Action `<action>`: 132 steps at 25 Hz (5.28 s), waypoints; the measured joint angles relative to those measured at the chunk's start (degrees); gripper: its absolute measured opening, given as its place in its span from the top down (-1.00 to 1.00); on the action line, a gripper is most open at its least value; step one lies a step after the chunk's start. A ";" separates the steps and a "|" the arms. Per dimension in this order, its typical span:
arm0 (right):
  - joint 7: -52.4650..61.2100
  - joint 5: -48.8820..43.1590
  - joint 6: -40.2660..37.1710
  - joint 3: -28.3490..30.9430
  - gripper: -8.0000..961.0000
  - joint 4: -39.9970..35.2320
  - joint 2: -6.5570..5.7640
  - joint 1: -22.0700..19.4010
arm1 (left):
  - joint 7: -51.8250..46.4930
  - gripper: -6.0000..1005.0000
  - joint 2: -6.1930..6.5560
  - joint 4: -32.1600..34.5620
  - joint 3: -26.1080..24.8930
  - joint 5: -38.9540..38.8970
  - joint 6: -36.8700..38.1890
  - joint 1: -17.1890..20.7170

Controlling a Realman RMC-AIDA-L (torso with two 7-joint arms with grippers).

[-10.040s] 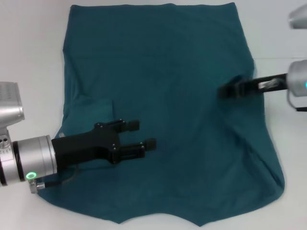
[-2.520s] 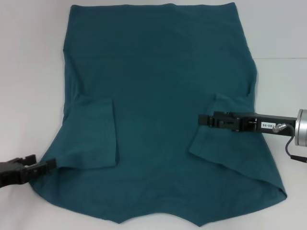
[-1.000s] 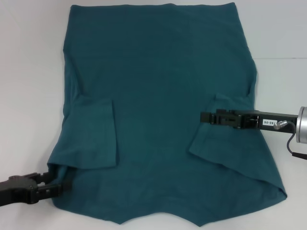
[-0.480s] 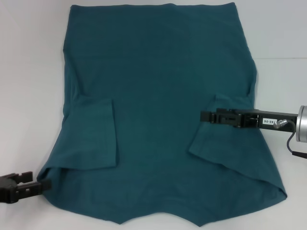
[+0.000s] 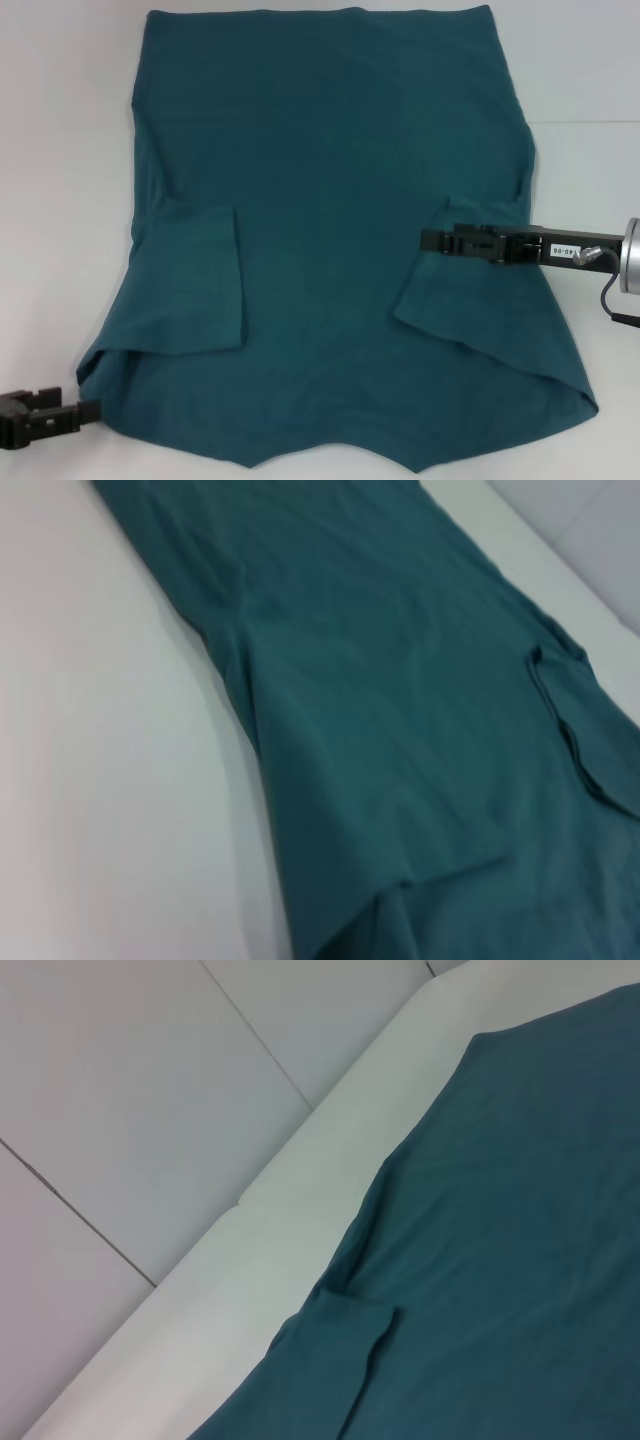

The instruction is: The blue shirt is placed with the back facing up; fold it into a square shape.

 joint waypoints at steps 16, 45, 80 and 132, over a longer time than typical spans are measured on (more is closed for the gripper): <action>0.00 0.00 0.00 0.56 -0.94 0.00 -0.27 -0.58 | -3.70 -0.65 0.40 -2.99 3.00 3.77 -3.27 -3.44; 0.09 -0.05 0.00 1.40 -0.94 0.00 -0.51 -0.62 | -4.77 -0.65 1.29 -2.09 2.86 3.01 0.00 -6.48; 0.09 -0.15 0.00 1.40 -0.94 0.00 -0.81 -0.89 | -6.52 -0.65 0.74 -3.71 5.20 6.97 -0.89 -7.10; 0.08 0.00 1.49 2.22 -0.93 0.97 -1.43 -1.59 | -9.65 -0.65 0.72 -3.22 4.84 2.75 -3.38 -7.44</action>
